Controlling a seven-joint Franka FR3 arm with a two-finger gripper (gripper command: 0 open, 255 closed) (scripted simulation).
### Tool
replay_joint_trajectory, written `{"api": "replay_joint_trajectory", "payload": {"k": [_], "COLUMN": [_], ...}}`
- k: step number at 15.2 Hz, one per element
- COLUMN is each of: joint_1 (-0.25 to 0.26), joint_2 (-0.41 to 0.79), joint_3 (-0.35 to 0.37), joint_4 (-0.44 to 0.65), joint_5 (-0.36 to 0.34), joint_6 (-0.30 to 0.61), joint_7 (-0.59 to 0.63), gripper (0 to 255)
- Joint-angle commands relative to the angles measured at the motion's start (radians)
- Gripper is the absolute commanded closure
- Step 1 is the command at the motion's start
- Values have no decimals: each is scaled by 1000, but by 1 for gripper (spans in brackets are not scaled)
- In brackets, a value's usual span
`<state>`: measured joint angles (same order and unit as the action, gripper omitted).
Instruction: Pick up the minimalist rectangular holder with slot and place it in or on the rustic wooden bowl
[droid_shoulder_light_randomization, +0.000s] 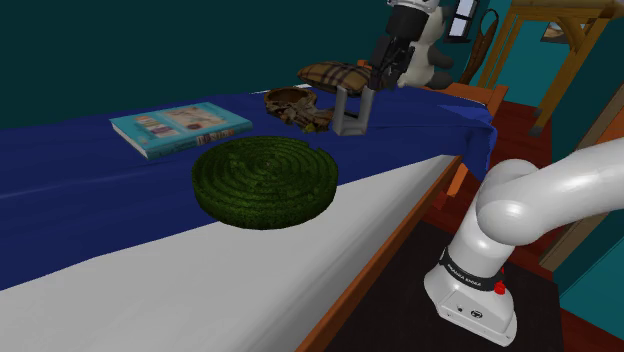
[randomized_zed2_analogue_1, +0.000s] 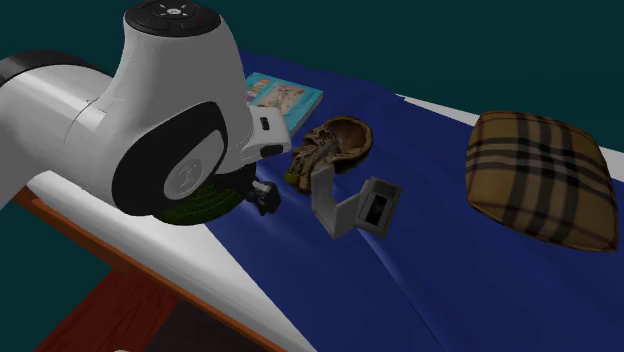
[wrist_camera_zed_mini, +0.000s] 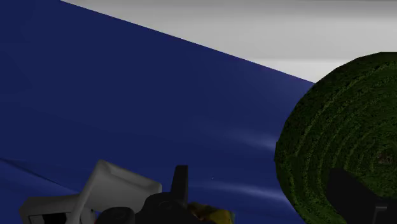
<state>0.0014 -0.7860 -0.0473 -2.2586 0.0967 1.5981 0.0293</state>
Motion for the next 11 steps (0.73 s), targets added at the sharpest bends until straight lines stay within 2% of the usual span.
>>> {"api": "replay_joint_trajectory", "payload": {"k": [1, 6, 11], "joint_1": [0, 50, 102], "joint_2": [0, 98, 239], "joint_3": [0, -113, -217], "joint_4": [0, -14, 18], "joint_5": [0, -93, -165], "joint_6": [0, 75, 162], "joint_7": [0, -300, -591], "gripper": [0, 0, 0]}}
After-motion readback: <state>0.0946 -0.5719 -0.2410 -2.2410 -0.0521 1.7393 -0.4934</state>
